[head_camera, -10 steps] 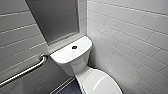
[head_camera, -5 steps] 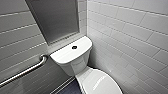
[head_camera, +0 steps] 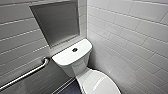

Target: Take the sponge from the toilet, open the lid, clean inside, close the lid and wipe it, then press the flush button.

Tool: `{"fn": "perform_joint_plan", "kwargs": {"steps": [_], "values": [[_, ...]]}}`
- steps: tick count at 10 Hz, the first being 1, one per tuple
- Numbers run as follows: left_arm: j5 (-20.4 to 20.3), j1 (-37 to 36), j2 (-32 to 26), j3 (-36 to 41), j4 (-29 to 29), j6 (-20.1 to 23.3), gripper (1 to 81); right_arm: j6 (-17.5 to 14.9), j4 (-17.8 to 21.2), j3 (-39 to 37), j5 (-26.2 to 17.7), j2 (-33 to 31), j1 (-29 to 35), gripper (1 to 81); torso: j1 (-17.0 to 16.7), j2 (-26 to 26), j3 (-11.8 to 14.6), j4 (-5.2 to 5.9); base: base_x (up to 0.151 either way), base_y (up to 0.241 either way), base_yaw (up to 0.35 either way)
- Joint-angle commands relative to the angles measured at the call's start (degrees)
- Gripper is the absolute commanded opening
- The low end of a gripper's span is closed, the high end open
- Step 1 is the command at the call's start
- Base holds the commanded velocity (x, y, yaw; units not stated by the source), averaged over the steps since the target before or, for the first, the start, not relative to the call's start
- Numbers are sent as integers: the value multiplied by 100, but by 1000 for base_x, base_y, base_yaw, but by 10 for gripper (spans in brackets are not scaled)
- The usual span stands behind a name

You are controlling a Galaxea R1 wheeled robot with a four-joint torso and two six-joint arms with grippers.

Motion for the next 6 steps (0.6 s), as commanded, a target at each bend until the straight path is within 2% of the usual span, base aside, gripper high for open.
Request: {"fn": "perform_joint_plan", "kwargs": {"steps": [1,3,4,5,6], "values": [[462,28,-106,82,-4,30,811,-3,-171,53,-475,-73,-101,10,-354,549,495,0,0,0,0],[462,46,-62,3,-4,30,811,-12,-277,-322,-535,225,-93,10,-640,986,884,0,0,0,0],[462,63,-26,-76,-22,30,811,-12,-294,-492,-765,296,-84,10,-778,1198,1074,0,0,0,0],[462,72,26,-172,-13,30,811,-3,-311,-623,-888,392,-84,10,-918,1410,745,0,0,0,0],[462,72,88,-270,-22,30,811,-3,-311,-711,-888,472,-75,10,-1025,1565,888,0,0,0,0]]}}
